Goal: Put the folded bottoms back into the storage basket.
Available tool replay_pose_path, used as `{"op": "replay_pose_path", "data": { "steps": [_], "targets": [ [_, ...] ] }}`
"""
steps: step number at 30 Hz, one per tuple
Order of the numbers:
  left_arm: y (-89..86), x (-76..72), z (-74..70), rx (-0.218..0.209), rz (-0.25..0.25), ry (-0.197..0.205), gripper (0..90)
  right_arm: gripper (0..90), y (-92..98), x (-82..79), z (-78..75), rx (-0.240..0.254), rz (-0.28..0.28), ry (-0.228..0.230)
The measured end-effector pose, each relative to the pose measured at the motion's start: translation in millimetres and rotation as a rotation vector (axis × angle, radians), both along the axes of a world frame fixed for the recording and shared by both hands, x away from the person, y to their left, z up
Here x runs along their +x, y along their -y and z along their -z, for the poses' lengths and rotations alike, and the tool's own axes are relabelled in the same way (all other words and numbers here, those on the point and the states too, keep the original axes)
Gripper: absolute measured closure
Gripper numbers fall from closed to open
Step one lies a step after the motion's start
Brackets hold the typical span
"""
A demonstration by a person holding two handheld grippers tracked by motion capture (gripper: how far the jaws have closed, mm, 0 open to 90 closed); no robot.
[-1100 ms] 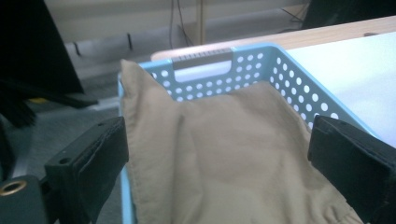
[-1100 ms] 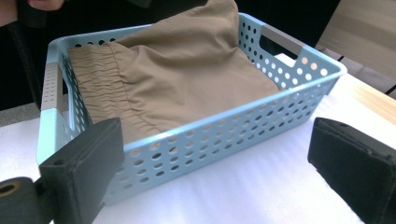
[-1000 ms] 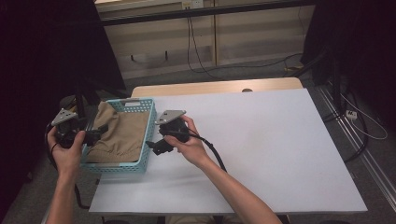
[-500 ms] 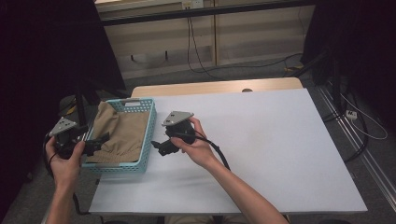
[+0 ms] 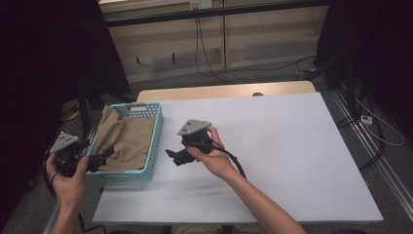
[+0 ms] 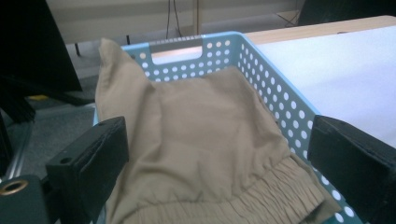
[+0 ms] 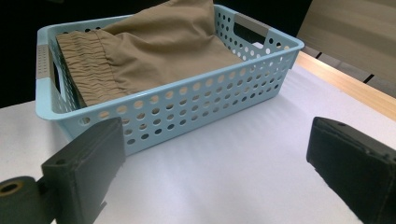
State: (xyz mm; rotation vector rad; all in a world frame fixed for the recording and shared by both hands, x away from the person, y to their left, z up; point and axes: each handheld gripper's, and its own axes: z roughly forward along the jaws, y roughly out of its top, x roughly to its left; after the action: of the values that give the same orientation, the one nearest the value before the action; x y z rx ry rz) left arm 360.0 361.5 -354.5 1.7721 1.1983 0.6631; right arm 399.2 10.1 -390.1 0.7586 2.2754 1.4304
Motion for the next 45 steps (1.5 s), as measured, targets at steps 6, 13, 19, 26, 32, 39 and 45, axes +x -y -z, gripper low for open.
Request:
{"op": "replay_pose_path", "data": {
  "steps": [6, 13, 19, 26, 32, 39, 45],
  "targets": [
    [5.3, -12.6, 3.0, -0.059, 0.039, -0.021, 5.9, 4.8, 4.5, -6.5, 3.6, 0.018, 0.014, -0.001],
    [19.4, -24.5, 4.0, -0.042, 0.067, -0.009, 5.8, 6.0, 10.9, -14.7, 10.9, 0.019, 0.035, -0.005],
    [34.9, -26.4, 8.8, -0.026, 0.107, -0.025, 5.8, 2.4, 19.7, -21.7, 14.0, 0.002, 0.043, 0.003],
    [54.3, -28.8, 12.2, -0.013, 0.154, -0.036, 5.8, 2.9, 34.8, -27.0, 14.8, -0.014, 0.059, 0.000],
    [69.4, -26.7, 14.3, -0.014, 0.179, -0.036, 5.8, 2.7, 50.1, -30.0, 14.6, -0.027, 0.081, 0.004],
    [90.4, -21.7, 17.5, 0.015, 0.248, -0.036, 5.9, 2.6, 67.2, -34.9, 14.4, -0.026, 0.100, 0.001],
    [108.8, -18.3, 20.0, 0.017, 0.284, -0.032, 5.8, 2.6, 79.1, -42.4, 16.4, -0.031, 0.111, -0.001]
  ]
}}
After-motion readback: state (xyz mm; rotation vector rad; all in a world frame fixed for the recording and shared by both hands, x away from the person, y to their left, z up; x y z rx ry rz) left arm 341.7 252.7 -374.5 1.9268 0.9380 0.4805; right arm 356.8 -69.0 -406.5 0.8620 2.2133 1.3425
